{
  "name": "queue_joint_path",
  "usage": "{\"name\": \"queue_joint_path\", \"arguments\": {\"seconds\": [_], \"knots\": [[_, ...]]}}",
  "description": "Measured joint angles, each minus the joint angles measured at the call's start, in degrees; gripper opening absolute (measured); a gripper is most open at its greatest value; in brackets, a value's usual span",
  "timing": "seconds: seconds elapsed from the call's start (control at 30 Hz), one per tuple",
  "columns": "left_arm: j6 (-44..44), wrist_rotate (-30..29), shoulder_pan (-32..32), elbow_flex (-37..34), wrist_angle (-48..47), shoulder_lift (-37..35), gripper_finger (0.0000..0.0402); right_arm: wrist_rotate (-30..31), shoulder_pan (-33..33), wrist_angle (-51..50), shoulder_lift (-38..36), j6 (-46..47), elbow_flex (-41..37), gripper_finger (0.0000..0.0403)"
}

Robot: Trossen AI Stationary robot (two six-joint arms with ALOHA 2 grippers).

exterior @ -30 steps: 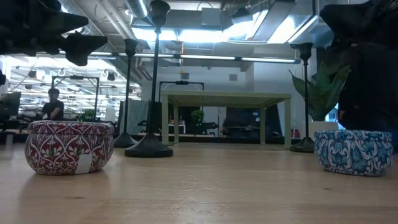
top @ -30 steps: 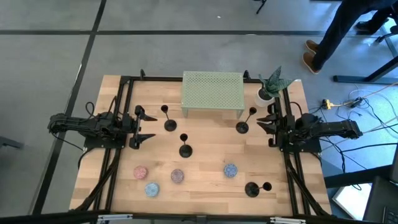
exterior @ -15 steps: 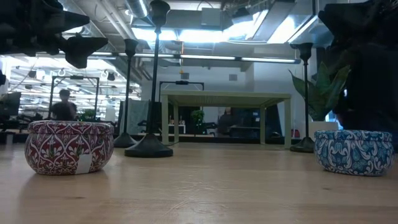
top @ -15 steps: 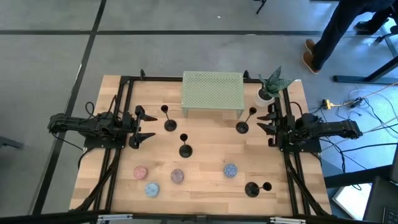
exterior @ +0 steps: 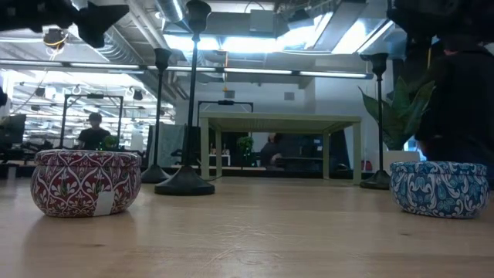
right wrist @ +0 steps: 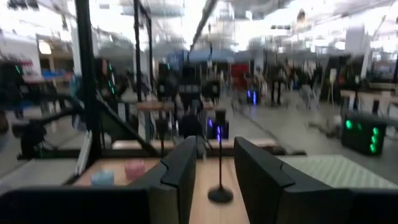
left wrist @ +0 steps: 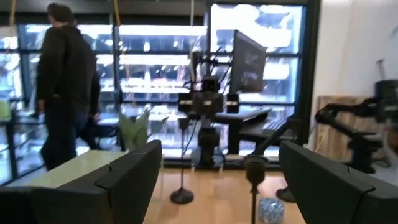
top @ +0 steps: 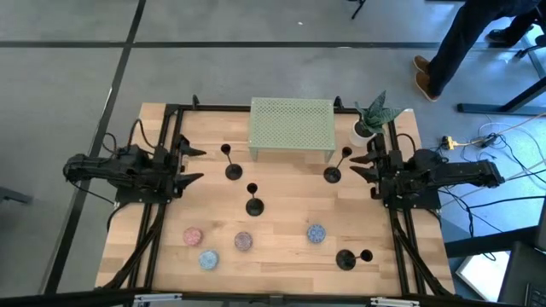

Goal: Pick & Place candle stick holders
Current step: Put the black candle holder on the shelf

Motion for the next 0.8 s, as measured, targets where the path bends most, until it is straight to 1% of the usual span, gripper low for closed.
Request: {"name": "queue_joint_path", "arguments": {"seconds": [0.13,0.23,0.33,0.47,0.6,0.7,0.8], "knots": [[-0.3,-2.3,0.0,4.0,-9.9,2.7,0.0322,0.1,0.0,-7.8,2.5,0.3,3.9,0.0113],[1.2,-3.9,0.0,4.3,-10.7,4.0,0.0322,0.1,0.0,-12.3,3.6,2.4,4.7,0.0113],[3.1,-3.9,0.0,4.3,-10.8,4.9,0.0322,0.1,0.0,-14.6,4.0,2.9,4.7,0.0113],[3.4,-3.9,0.0,4.3,-10.7,4.9,0.0322,0.2,0.0,-12.8,3.8,2.1,4.7,0.0113],[3.8,-4.3,0.0,4.3,-10.6,4.8,0.0322,0.9,0.0,-8.3,3.8,-4.2,4.7,0.0113],[6.4,-4.5,0.0,4.3,-9.7,4.8,0.0322,4.5,0.0,-7.7,3.8,-7.8,4.7,0.0121],[7.4,-4.5,0.0,4.3,-7.4,4.8,0.0322,10.9,0.0,-8.3,3.8,-8.2,4.7,0.0140]]}}
